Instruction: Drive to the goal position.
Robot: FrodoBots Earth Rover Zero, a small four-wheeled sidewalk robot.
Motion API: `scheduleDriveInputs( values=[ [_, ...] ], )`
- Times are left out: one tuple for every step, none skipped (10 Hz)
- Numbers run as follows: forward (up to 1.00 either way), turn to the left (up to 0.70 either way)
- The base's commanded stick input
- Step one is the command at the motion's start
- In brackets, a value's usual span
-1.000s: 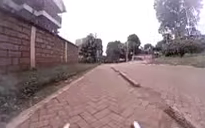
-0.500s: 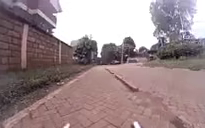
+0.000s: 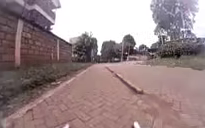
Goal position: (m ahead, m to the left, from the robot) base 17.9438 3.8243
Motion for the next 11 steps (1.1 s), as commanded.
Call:
scheduleDriveInputs(
  values=[
    [0.50, 0.00],
    [0.50, 0.00],
    [0.50, 0.00],
    [0.50, 0.00],
    [0.50, 0.00],
    [0.50, 0.00],
    [0.50, 0.00],
    [0.50, 0.00],
    [0.50, 0.00],
    [0.50, 0.00],
    [0.50, 0.00]
  ],
)
